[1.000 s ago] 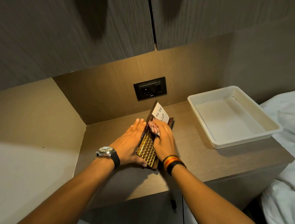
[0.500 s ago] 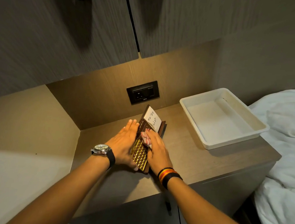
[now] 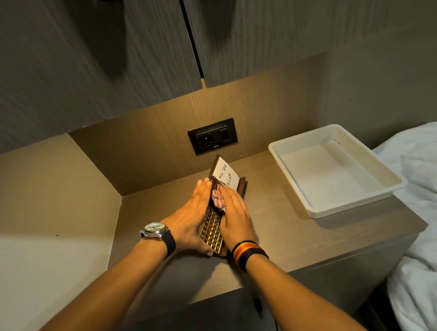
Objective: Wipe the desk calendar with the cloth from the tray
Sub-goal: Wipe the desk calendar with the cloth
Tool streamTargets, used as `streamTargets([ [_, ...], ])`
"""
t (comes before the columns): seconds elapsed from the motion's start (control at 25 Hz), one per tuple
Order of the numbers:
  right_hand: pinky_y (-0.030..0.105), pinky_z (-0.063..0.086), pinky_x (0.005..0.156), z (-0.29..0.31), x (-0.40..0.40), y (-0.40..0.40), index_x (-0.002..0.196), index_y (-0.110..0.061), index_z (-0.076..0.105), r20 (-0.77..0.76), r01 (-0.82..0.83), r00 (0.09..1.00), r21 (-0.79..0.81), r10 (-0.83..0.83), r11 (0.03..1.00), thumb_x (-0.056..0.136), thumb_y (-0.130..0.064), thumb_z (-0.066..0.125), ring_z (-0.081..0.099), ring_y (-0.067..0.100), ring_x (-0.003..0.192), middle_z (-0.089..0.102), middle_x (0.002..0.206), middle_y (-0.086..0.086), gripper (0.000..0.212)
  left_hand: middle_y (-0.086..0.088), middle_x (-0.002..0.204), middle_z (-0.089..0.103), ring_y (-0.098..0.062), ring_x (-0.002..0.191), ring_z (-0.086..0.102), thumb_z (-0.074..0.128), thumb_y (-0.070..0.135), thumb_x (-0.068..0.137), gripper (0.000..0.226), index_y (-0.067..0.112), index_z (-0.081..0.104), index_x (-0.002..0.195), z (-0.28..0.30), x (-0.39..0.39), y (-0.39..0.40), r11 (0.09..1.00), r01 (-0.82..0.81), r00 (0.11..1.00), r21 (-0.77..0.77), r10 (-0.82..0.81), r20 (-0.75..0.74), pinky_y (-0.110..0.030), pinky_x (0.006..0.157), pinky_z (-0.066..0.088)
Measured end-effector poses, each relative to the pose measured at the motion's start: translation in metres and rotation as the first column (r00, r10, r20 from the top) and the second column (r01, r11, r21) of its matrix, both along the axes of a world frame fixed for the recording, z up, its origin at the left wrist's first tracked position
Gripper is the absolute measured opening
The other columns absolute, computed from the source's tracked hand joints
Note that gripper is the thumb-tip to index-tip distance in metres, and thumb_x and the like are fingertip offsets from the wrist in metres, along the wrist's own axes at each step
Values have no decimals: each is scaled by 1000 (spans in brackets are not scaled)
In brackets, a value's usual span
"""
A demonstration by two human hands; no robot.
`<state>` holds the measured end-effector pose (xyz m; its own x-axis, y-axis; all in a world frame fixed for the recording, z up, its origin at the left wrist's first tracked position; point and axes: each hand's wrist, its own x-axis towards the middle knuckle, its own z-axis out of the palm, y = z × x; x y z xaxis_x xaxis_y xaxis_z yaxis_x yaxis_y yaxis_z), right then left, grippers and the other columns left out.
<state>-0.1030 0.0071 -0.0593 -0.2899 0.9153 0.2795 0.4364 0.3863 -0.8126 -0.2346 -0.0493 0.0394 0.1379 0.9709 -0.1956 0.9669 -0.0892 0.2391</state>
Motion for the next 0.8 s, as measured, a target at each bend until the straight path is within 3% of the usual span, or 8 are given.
streamTargets([
  [0.16,38,31,123,-14,10,-16,156,-27,34,-2,-76,997,48,76,996,90,-3,60,32,14,151,42,158,-2,76,1,163,-33,-20,152,-30,94,57,53,167,26,-40,147,-1,-3,0,1000,-1,1000,-4,1,-12,-33,122,-12],
  [0.32,41,40,118,-5,6,7,153,-27,37,-9,-46,999,28,46,999,90,-1,57,40,14,145,45,154,-2,71,-9,164,-31,-28,149,-38,80,78,52,165,21,-42,148,2,2,3,998,23,966,55,-8,-258,-53,106,-42],
  [0.44,41,39,119,1,1,8,153,-27,36,3,-29,1000,7,29,1000,90,1,55,38,14,146,44,155,-3,72,-12,165,-29,-29,145,-44,77,82,51,165,15,-32,155,5,4,4,999,7,959,50,8,-282,-57,105,-41],
  [0.56,37,33,122,-14,13,-10,155,-27,36,0,-78,997,29,78,997,90,-1,58,35,13,149,43,157,-2,74,-13,166,-28,-29,145,-44,76,83,50,165,17,-37,152,3,5,4,999,9,957,53,6,-289,-56,105,-42],
  [0.8,31,34,117,18,-3,16,150,-22,46,-91,3,996,-33,-6,999,89,5,53,43,15,142,50,150,0,66,-12,167,-27,-29,146,-43,85,71,53,163,15,-29,156,4,11,6,999,-5,977,48,15,-211,-50,103,-45],
])
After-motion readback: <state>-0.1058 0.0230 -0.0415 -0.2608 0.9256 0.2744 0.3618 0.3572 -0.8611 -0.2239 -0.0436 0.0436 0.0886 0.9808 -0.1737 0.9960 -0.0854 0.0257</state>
